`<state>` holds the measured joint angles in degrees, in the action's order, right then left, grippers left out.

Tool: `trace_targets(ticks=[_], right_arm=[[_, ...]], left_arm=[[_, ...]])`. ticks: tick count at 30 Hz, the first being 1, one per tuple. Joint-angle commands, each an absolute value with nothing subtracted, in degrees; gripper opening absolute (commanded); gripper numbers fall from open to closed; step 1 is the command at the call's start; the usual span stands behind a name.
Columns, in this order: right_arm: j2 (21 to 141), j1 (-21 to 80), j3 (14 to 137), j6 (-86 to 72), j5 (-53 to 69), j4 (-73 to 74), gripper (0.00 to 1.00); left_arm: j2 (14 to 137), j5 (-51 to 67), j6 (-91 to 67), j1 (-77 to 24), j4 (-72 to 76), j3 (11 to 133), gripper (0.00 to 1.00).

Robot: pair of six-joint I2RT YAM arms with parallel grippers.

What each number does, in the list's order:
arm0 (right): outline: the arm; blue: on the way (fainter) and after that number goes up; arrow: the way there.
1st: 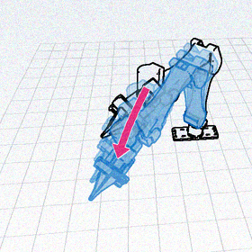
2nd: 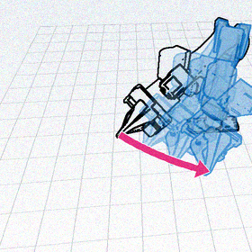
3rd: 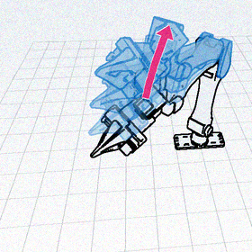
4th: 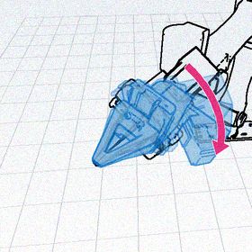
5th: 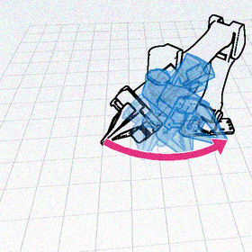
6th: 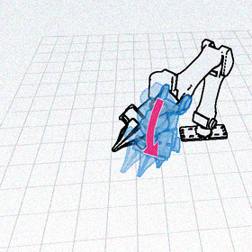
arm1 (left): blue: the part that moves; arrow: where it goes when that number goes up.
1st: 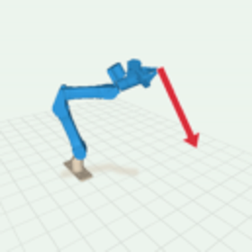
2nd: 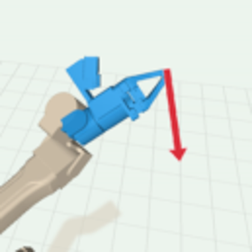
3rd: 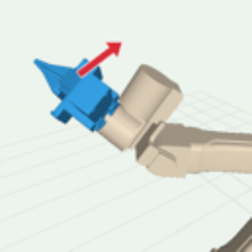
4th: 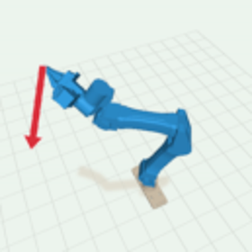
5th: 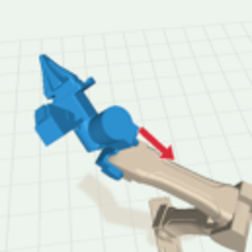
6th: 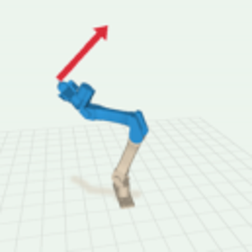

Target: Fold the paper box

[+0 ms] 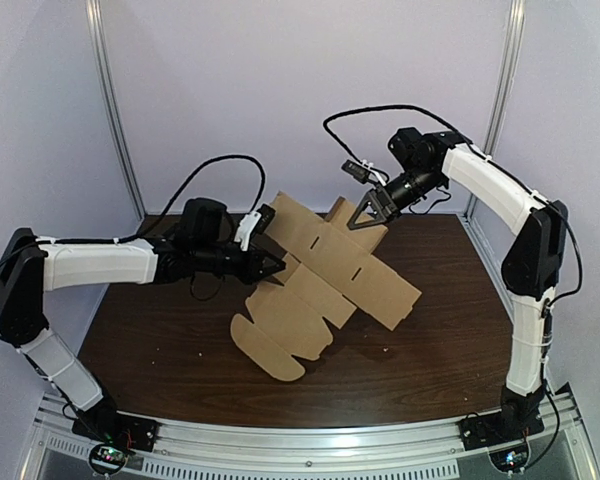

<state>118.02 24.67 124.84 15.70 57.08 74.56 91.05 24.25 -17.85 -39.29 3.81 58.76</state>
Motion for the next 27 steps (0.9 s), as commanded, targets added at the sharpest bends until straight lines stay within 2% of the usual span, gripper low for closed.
trace_targets(ticks=[1,5,7,14,15,21,24,27], right_arm=[[120.5,25.0,121.8,10.2,57.1,74.2,0.00],[121.8,25.0,119.1,6.3,54.6,71.5,0.01],[122.7,25.0,118.2,5.0,52.9,70.8,0.07],[126.0,24.8,116.1,4.4,49.6,71.3,0.08],[126.4,24.6,116.4,5.2,48.6,71.9,0.10],[124.4,18.6,121.7,8.6,42.7,74.5,0.36],[121.2,17.6,122.4,12.5,40.4,74.9,0.41],[116.7,18.9,115.6,15.2,43.4,71.2,0.42]], left_arm=[[92.2,20.4,-17.5,-40.1,3.9,62.2,0.00],[94.6,17.2,-16.0,-41.4,-0.4,64.1,0.00],[96.3,15.2,-14.8,-42.3,-3.8,65.5,0.00],[103.0,10.2,-11.2,-44.4,-10.7,69.1,0.00],[103.5,10.2,-11.0,-44.4,-10.9,69.2,0.00],[106.0,9.9,-6.7,-44.4,-16.3,71.6,0.00],[107.3,9.5,-4.0,-44.4,-19.7,72.8,0.00],[108.3,9.0,-2.0,-44.4,-21.5,73.6,0.00]])
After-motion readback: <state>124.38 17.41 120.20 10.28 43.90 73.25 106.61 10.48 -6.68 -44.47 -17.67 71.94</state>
